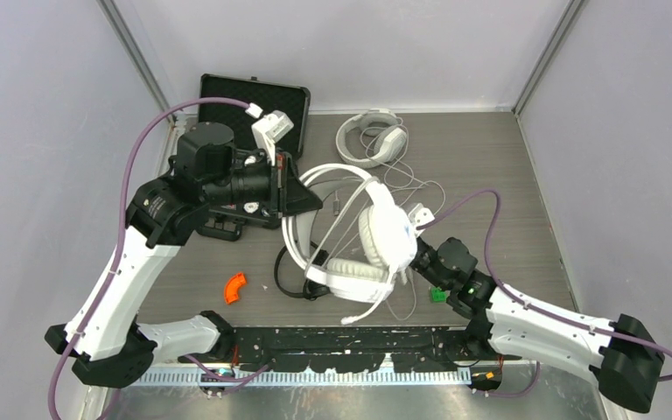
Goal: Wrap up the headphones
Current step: Wrap the headphones cable around the headphones.
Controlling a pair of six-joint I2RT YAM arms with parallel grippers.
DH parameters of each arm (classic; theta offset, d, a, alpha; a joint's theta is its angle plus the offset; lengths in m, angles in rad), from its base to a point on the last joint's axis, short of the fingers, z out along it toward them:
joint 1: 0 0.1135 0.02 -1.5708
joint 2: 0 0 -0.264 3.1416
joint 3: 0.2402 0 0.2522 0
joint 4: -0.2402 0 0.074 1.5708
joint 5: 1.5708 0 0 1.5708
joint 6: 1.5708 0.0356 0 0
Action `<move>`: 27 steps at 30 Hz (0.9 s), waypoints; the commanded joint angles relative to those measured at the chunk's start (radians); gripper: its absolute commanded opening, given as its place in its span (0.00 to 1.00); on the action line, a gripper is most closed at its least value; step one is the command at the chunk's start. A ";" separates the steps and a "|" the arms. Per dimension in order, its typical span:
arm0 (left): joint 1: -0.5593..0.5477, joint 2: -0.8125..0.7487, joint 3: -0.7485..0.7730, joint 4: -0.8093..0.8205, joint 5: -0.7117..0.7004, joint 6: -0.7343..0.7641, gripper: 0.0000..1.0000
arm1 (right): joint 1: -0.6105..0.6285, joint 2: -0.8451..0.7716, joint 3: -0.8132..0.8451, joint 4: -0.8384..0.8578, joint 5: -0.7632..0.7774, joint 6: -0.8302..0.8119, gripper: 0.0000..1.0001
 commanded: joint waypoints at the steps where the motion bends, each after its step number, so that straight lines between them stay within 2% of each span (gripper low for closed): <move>1: 0.000 -0.022 0.039 -0.065 0.022 0.255 0.00 | -0.009 -0.072 0.077 -0.158 0.012 0.051 0.00; 5: 0.001 -0.043 -0.010 -0.093 -0.096 0.439 0.00 | -0.010 -0.112 0.131 -0.296 -0.004 0.096 0.00; 8: 0.000 -0.087 -0.105 -0.021 -0.167 0.569 0.00 | -0.010 -0.116 0.174 -0.366 -0.025 0.127 0.00; 11: 0.000 -0.107 -0.183 0.031 -0.182 0.709 0.00 | -0.012 -0.095 0.222 -0.433 -0.050 0.145 0.00; 15: 0.000 -0.091 -0.212 0.002 -0.190 0.854 0.00 | -0.012 -0.063 0.290 -0.545 -0.050 0.186 0.00; 24: -0.001 -0.089 -0.272 -0.008 -0.280 1.031 0.00 | -0.013 -0.050 0.436 -0.795 -0.101 0.272 0.00; 27: -0.001 -0.084 -0.295 0.007 -0.310 1.073 0.00 | -0.014 -0.016 0.491 -0.840 -0.167 0.314 0.00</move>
